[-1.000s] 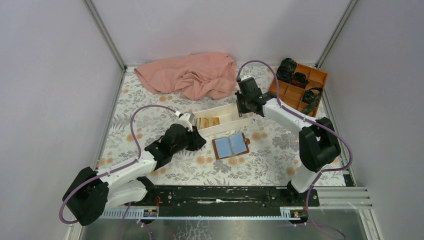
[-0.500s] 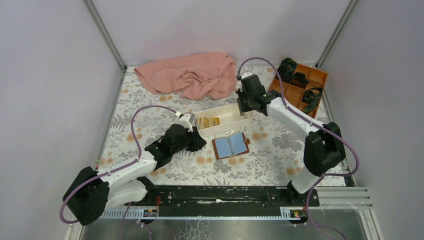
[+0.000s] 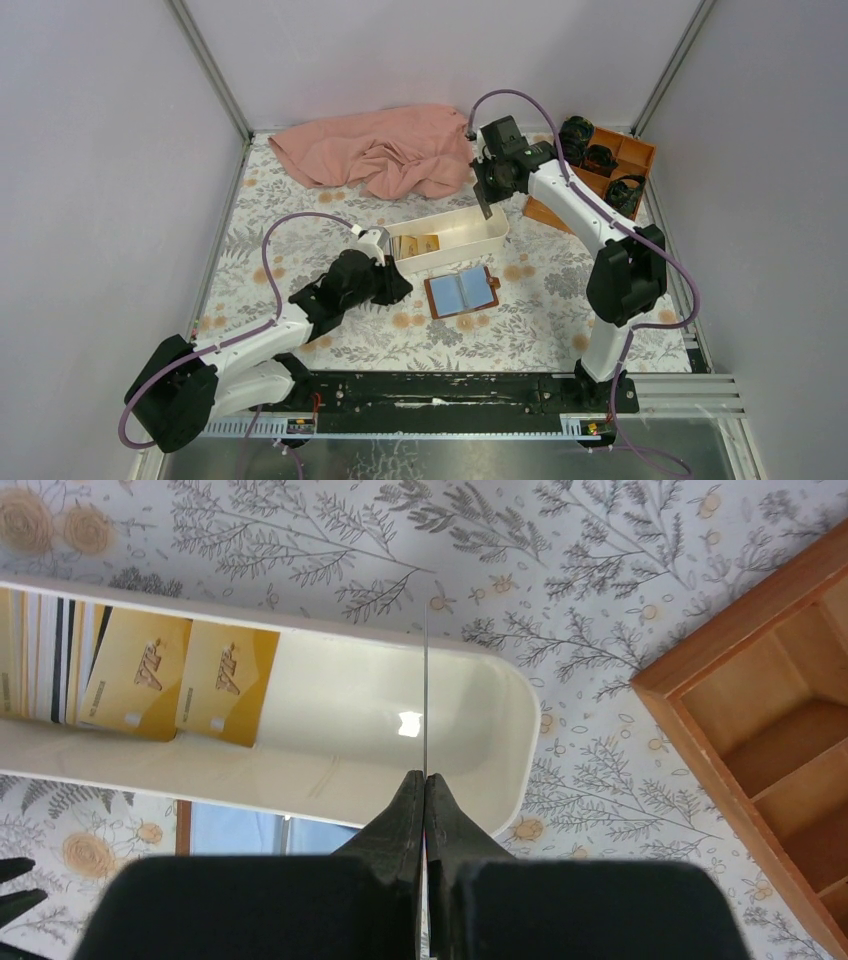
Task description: Take the credit cards out of the card holder
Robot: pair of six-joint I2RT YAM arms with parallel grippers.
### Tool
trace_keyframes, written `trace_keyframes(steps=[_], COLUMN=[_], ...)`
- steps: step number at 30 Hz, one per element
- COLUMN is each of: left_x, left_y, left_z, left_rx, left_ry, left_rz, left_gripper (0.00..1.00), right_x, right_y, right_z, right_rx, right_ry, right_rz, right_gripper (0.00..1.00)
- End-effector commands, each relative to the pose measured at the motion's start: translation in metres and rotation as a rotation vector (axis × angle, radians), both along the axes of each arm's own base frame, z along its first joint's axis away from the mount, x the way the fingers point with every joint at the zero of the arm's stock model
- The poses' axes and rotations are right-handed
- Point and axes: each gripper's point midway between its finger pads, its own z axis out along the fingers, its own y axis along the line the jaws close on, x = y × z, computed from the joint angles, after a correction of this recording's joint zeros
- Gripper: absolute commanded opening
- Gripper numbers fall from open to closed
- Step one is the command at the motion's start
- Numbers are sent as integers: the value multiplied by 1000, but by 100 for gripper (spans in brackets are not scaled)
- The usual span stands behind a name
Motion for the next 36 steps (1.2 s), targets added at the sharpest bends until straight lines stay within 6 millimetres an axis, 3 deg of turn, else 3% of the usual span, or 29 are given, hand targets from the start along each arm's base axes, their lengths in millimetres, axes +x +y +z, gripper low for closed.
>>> trace_keyframes(steps=[1, 24, 36], left_x=[2, 1, 1], left_y=[0, -2, 1], left_z=[3, -4, -5], left_rx=[-7, -1, 8], left_ry=[-27, -2, -1], left_rz=[-7, -13, -5], left_gripper=[30, 30, 30], right_x=[-16, -38, -31], right_y=[7, 8, 5], right_z=[-6, -41, -60], right_rx=[26, 16, -19], right_ry=[68, 213, 228], right_rz=[65, 98, 83], right_gripper=[0, 0, 0])
